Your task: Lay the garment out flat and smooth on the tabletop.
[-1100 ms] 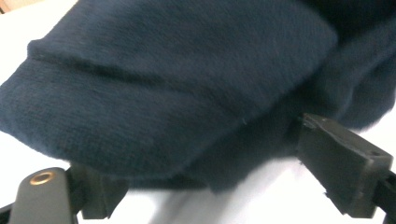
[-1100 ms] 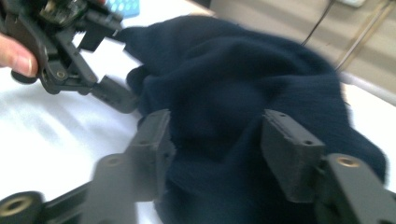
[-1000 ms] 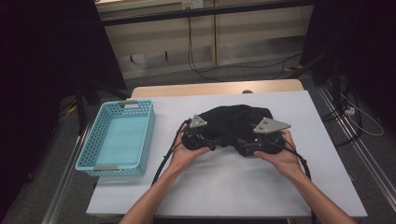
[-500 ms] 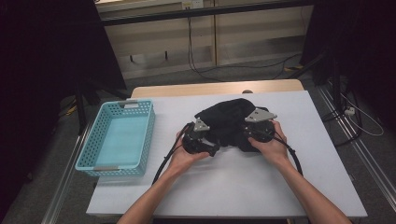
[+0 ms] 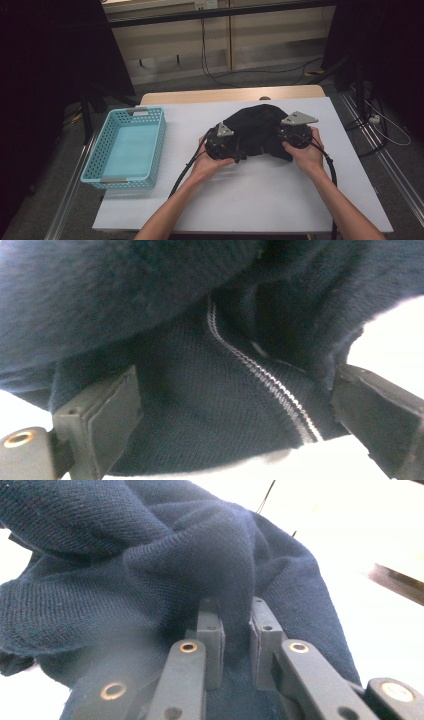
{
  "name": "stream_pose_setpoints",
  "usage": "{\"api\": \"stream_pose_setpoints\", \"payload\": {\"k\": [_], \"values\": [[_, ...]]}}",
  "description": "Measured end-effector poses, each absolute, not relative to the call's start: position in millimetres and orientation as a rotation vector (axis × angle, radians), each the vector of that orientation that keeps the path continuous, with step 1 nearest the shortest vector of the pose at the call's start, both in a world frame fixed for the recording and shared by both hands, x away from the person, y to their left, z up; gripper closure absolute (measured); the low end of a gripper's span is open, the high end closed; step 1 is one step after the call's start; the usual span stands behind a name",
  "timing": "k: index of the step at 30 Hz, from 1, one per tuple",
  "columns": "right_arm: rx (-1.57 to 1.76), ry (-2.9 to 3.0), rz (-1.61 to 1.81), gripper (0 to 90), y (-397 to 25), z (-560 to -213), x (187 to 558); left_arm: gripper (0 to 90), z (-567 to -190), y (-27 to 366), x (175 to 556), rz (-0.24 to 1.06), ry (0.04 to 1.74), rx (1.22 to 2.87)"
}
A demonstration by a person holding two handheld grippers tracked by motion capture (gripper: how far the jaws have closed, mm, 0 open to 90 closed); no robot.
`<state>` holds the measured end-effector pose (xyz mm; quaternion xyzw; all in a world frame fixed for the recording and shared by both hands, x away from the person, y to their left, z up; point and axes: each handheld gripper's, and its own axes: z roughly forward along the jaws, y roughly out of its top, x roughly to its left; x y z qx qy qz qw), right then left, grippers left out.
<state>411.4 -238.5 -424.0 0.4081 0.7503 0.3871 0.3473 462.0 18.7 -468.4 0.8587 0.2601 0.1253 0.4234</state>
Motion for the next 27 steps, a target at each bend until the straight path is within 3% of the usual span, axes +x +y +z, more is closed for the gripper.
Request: {"api": "stream_pose_setpoints", "payload": {"k": [2,4,6,7,11,27], "values": [[1.057,1.957,1.013,79.7,-238.3,-426.2,411.1,16.4,-470.8,20.1,465.3,0.233,0.666,2.122],[1.056,1.965,1.020,79.5,-237.9,-427.6,410.8,33.9,-472.1,19.7,465.5,0.180,0.670,2.099],[1.057,1.973,1.027,79.5,-237.3,-428.6,409.4,62.9,-469.1,19.6,462.5,0.211,0.653,2.116],[1.054,1.977,1.029,79.5,-236.9,-428.9,408.2,70.3,-468.5,20.4,462.2,0.220,0.649,2.129],[1.045,1.995,1.048,79.5,-236.2,-428.7,403.0,74.5,-464.0,26.9,459.2,0.204,0.641,2.148],[0.973,2.058,1.158,80.6,-218.8,-416.4,361.4,75.0,-428.6,73.7,402.4,0.174,0.521,2.136]]}}
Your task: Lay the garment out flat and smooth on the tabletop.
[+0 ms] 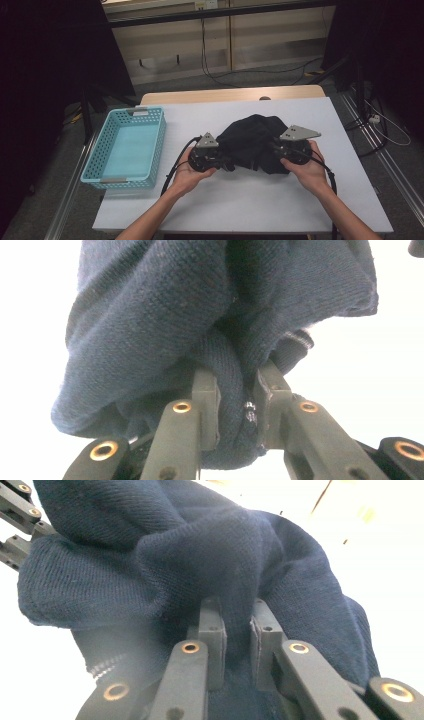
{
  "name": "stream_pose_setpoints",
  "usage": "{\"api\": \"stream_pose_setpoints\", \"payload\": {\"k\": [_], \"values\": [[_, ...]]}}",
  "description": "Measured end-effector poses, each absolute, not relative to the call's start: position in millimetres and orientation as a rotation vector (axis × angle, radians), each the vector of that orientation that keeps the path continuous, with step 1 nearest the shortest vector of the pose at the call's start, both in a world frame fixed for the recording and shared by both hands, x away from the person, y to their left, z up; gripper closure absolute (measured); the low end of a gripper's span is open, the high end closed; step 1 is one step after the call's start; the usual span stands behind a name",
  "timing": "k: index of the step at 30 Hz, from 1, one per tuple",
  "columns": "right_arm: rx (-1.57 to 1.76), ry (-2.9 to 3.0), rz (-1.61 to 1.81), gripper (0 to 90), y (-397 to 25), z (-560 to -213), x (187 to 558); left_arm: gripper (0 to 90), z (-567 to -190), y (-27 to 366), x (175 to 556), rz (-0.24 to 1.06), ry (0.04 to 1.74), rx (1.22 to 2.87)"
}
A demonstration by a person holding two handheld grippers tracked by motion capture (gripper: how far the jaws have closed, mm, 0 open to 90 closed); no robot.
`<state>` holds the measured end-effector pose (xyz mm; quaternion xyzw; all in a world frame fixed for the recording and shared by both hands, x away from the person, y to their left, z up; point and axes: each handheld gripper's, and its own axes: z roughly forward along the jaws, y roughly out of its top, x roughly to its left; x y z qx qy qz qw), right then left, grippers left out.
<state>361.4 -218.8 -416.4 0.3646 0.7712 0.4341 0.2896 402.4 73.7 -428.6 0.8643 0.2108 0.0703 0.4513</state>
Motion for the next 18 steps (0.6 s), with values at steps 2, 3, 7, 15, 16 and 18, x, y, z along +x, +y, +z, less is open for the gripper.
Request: {"api": "stream_pose_setpoints", "payload": {"k": [2,3,7,15,16,18], "values": [[0.969,2.060,1.178,80.8,-215.8,-412.8,353.8,75.1,-422.8,78.8,393.8,0.171,0.496,2.139],[0.969,2.064,1.194,80.9,-214.4,-410.9,349.8,75.0,-419.1,82.6,389.5,0.165,0.487,2.136],[0.920,2.076,1.265,81.0,-203.8,-399.3,331.3,75.1,-401.9,100.7,376.6,0.158,0.488,2.089],[0.907,2.060,1.240,81.0,-196.1,-401.8,335.1,73.9,-405.6,120.9,382.1,0.191,0.580,2.039],[0.926,2.056,1.225,80.9,-199.6,-405.0,339.1,73.5,-407.5,121.7,385.0,0.195,0.590,2.041],[0.961,2.043,1.196,81.0,-208.4,-410.6,346.8,73.1,-408.4,122.7,389.8,0.196,0.594,2.037]]}}
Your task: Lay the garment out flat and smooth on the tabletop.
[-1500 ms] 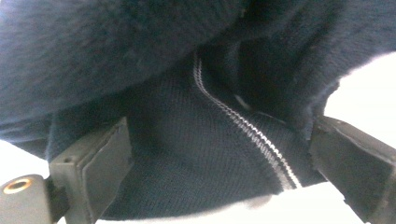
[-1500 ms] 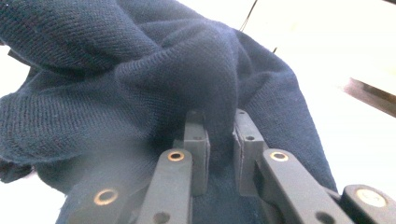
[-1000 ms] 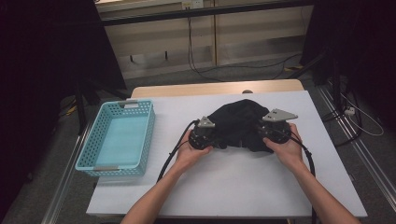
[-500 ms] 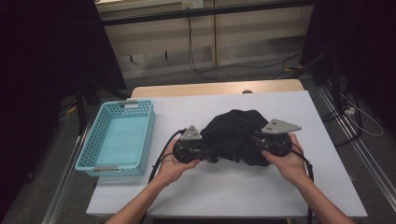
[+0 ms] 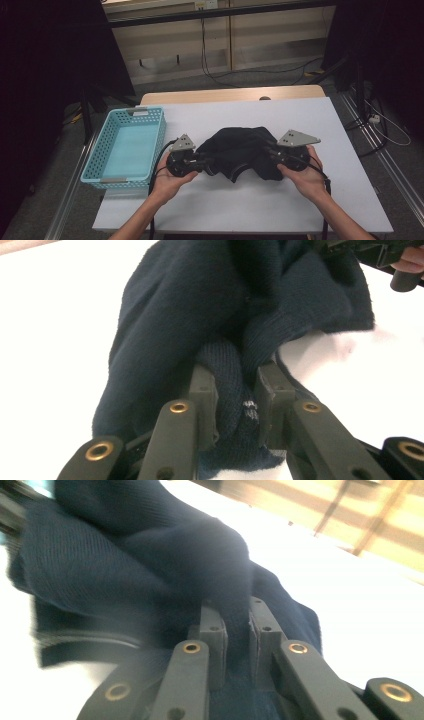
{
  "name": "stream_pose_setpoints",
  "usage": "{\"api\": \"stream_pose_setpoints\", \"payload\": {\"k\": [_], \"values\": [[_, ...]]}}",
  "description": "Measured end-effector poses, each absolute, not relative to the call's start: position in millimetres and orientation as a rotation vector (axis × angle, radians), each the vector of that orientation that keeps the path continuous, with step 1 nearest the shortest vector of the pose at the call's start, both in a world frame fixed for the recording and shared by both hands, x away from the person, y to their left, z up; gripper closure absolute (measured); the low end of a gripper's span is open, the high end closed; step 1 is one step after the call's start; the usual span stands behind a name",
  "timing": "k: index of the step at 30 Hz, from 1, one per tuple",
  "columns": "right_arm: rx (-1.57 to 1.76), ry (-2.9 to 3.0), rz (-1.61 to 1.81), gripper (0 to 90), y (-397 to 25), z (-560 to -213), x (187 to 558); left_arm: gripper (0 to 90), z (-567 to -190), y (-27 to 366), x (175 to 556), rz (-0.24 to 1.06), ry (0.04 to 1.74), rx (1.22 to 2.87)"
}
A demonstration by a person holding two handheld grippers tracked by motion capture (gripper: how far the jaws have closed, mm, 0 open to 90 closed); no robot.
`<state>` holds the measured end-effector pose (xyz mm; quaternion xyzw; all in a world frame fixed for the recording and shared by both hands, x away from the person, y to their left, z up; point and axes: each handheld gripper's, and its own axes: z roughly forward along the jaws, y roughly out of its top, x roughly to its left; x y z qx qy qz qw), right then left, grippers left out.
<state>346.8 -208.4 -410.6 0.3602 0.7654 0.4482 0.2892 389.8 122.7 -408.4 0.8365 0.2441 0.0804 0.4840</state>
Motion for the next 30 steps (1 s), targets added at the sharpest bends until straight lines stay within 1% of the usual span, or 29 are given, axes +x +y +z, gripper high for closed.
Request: {"api": "stream_pose_setpoints", "payload": {"k": [2,5,9,15,18,21,23,24,27,28,30], "values": [[0.997,2.027,1.201,81.1,-217.7,-411.9,352.3,72.7,-407.4,122.4,392.6,0.186,0.598,2.022],[1.007,1.994,1.169,81.3,-226.1,-409.0,358.9,71.6,-404.7,119.6,394.5,0.232,0.593,2.029],[1.049,1.954,1.125,81.4,-238.6,-409.0,371.4,70.8,-405.1,121.4,401.4,0.244,0.614,2.016],[1.115,1.922,1.057,81.5,-257.0,-423.7,387.7,72.5,-416.8,121.7,411.2,0.331,0.647,2.085],[1.138,1.924,1.050,80.6,-263.1,-430.0,391.5,72.6,-426.9,126.4,419.1,0.311,0.681,2.103],[1.120,1.954,1.079,75.8,-260.9,-429.4,387.5,72.1,-433.6,127.1,419.4,0.279,0.689,2.113],[1.107,1.963,1.115,68.7,-257.9,-424.6,381.1,71.1,-434.9,126.3,418.5,0.279,0.684,2.120],[1.094,1.966,1.126,68.1,-256.3,-421.8,377.1,70.1,-434.6,125.9,417.8,0.270,0.679,2.120],[1.052,1.971,1.164,60.9,-251.1,-414.7,363.0,67.8,-432.2,124.8,414.4,0.268,0.666,2.116],[1.035,1.968,1.163,56.7,-248.6,-412.7,357.9,67.2,-431.3,124.6,413.4,0.273,0.656,2.114],[1.012,1.973,1.172,51.1,-244.2,-409.1,348.0,67.4,-429.6,124.3,411.0,0.274,0.646,2.114]]}}
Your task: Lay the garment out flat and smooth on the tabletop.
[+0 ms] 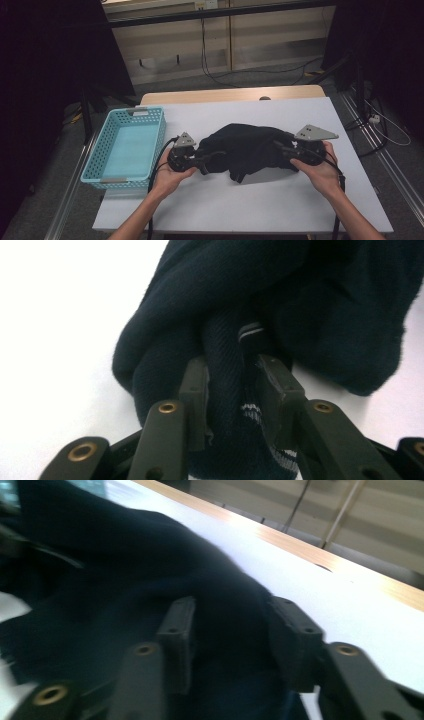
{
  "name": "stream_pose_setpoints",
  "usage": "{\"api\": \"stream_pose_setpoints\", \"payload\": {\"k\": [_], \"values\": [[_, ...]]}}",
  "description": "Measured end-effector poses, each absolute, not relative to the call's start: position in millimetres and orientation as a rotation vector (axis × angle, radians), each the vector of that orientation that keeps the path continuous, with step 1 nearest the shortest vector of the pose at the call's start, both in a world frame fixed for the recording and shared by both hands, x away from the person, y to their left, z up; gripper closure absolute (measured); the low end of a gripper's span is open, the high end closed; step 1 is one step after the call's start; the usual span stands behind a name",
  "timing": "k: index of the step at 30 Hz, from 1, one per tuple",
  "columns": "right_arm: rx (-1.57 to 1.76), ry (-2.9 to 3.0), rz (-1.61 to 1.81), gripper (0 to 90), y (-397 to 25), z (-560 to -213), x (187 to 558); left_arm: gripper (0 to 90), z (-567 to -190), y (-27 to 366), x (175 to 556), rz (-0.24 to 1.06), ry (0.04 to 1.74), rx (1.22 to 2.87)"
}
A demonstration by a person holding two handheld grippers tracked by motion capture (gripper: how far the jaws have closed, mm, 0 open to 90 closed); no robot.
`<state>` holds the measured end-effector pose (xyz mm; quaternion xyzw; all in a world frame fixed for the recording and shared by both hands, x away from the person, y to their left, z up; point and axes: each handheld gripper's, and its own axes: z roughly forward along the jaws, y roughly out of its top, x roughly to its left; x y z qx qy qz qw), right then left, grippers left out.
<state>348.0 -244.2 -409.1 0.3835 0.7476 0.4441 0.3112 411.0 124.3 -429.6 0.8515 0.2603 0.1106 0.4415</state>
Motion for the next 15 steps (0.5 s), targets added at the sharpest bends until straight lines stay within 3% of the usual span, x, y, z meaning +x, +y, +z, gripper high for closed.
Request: {"api": "stream_pose_setpoints", "payload": {"k": [3,12,15], "values": [[0.975,1.989,1.166,50.8,-242.7,-405.1,334.8,73.3,-425.3,125.9,407.5,0.257,0.629,2.115],[0.849,2.142,1.242,52.9,-206.2,-415.2,322.9,73.5,-421.5,129.9,404.4,0.275,0.650,2.097],[0.778,2.229,1.210,44.5,-180.2,-427.0,327.3,72.9,-423.8,130.1,406.0,0.262,0.659,2.100]]}}
